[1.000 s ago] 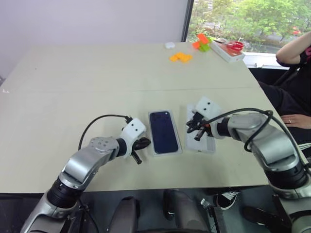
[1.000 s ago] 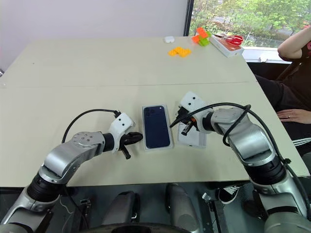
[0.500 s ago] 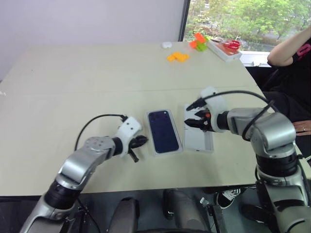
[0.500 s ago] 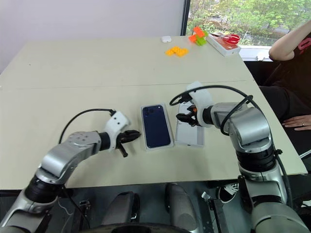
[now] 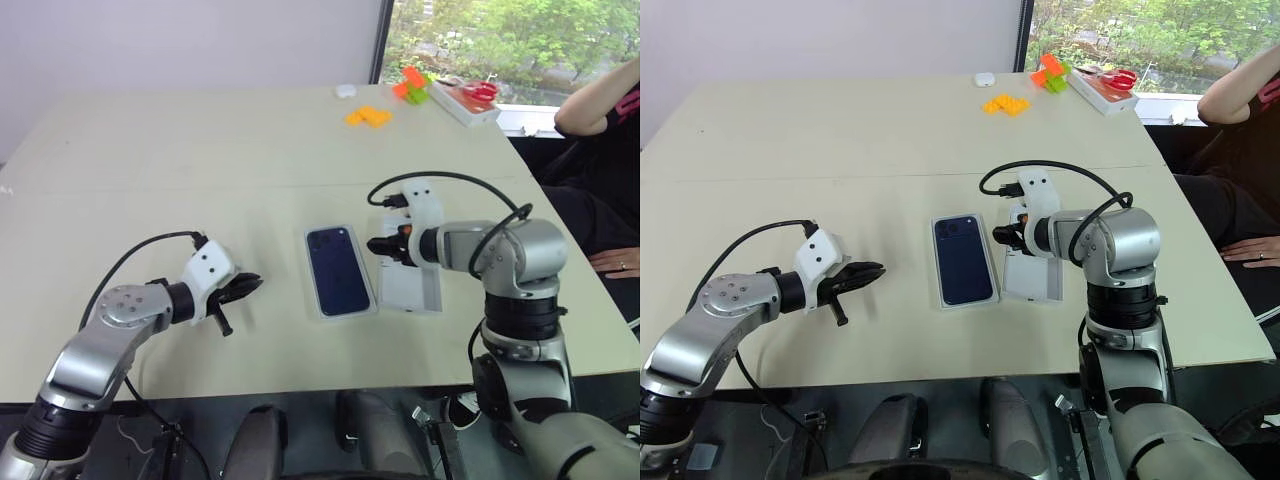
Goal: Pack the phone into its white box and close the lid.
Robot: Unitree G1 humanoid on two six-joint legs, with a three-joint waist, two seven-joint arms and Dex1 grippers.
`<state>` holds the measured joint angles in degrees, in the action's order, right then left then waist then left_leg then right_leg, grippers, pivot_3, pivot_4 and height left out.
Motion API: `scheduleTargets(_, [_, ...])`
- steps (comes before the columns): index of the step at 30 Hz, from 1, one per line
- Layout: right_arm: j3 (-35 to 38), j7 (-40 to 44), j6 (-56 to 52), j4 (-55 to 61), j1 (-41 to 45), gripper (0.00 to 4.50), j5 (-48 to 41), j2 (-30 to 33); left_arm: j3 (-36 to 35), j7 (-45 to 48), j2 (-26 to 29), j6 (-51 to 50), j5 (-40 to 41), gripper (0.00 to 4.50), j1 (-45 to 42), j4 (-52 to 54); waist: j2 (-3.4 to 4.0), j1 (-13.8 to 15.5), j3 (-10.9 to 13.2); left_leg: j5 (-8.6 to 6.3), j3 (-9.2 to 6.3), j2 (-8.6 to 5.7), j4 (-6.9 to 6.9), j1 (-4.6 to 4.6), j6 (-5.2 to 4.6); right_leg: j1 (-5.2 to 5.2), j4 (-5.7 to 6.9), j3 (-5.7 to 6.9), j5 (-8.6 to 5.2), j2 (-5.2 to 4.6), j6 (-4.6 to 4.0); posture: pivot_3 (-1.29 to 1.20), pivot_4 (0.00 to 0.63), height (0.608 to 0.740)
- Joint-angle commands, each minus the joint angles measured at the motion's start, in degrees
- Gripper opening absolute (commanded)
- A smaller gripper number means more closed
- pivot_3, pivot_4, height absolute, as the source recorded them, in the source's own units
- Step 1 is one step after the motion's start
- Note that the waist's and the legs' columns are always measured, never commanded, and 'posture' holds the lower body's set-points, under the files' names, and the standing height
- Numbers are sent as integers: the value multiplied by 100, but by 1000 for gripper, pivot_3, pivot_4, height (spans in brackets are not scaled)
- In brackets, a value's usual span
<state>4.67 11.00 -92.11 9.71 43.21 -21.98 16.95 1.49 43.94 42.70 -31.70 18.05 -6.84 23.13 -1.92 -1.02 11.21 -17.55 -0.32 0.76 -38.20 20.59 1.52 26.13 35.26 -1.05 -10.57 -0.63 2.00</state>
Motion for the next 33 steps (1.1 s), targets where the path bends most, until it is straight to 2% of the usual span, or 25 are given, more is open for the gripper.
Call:
scheduleTargets(1, [-74, -381, -39, 71, -9, 2702, -263, -22, -29, -67, -119, 126, -7, 347, -24, 143, 0, -10, 0, 0, 0, 0, 0, 1, 0, 0, 0, 0, -1, 0, 1, 0, 150, 730])
scheduleTargets(2, [-82, -456, -39, 78, -20, 2702, -341, -18, -19, -78, -144, 119, -13, 347, -27, 153, 0, -17, 0, 0, 1, 0, 0, 0, 0, 0, 0, -1, -1, 0, 2, 0, 150, 730])
scheduleTargets(5, [-90, -790, -39, 118, -130, 1886, -579, -19, 3, -116, -262, 84, 10, 347, -32, 185, 0, -28, 0, 0, 1, 1, 0, 0, 0, 1, 0, -1, -1, 2, 3, 0, 150, 730])
scheduleTargets(8, [-4, -1167, -39, 167, -229, 378, -796, -42, -24, -134, -363, 43, 48, 347, -47, 180, -1, -34, -1, -1, 0, 4, 1, -3, -1, 0, 2, -1, 0, 7, 5, 0, 150, 730])
scheduleTargets(9, [31, -1282, -39, 178, -241, 14, -884, -43, -43, -134, -390, 29, 66, 347, -60, 165, -1, -34, -1, -1, -2, 6, 1, -4, -1, -1, 2, -1, 0, 7, 5, 0, 150, 730])
scheduleTargets(15, [415, -1701, -39, 186, -20, 14, -1467, 46, -186, -147, -446, -1, 100, 347, -169, 14, 0, -31, -1, -1, 0, 5, 1, -4, -2, -2, 2, 0, -5, 8, 11, 0, 150, 730])
scheduleTargets(19, [694, -1430, -39, 583, 495, 14, -1410, 341, -467, -267, -444, -3, 119, 347, -254, -222, 3, -34, 1, -1, 2, 4, 0, 5, -2, 8, 0, -1, -5, 7, 11, 0, 150, 730])
scheduleTargets(22, [1369, -904, -39, 611, 884, 14, -2366, -27, -597, -314, -396, 34, 81, 347, -263, -429, 3, -97, 1, -1, 1, 6, 1, 9, -3, 16, 1, 0, -4, 10, 13, 0, 150, 730])
scheduleTargets(24, [1886, -954, -39, 370, 1036, 14, -3531, -518, -682, -333, -364, 92, 42, 347, -267, -559, 1, -156, 0, -5, -4, 15, 5, 7, -9, 15, 3, 4, 0, 16, 9, 0, 150, 730])
scheduleTargets(27, [2329, -1814, -39, -6, 900, 14, -4959, -1699, -814, -425, -371, 137, 12, 347, -403, -810, 2, -173, 0, -13, -4, 28, 8, 3, -23, 16, 5, -1, 7, 19, -4, 0, 150, 730])
scheduleTargets(29, [2487, -2600, -35, -213, 761, 14, -5501, -2453, -861, -490, -394, 136, 10, 347, -498, -931, 4, -173, 1, -13, -3, 38, 11, 4, -24, 23, 12, -3, 9, 20, -6, 0, 150, 730])
scheduleTargets(31, [2274, -3457, 334, -434, 520, 14, -6197, -2882, -862, -501, -417, 145, 14, 347, -537, -972, 7, -148, 3, -12, -2, 52, 11, 14, -24, 32, 13, -1, 11, 22, -9, 0, 150, 730])
scheduleTargets(33, [1860, -4396, 967, -828, 283, 14, -7109, -3043, -847, -492, -419, 167, -12, 347, -554, -996, 6, -139, 3, -10, -9, 38, -9, 46, -22, 46, 22, 12, 13, 9, -12, 0, 150, 730])
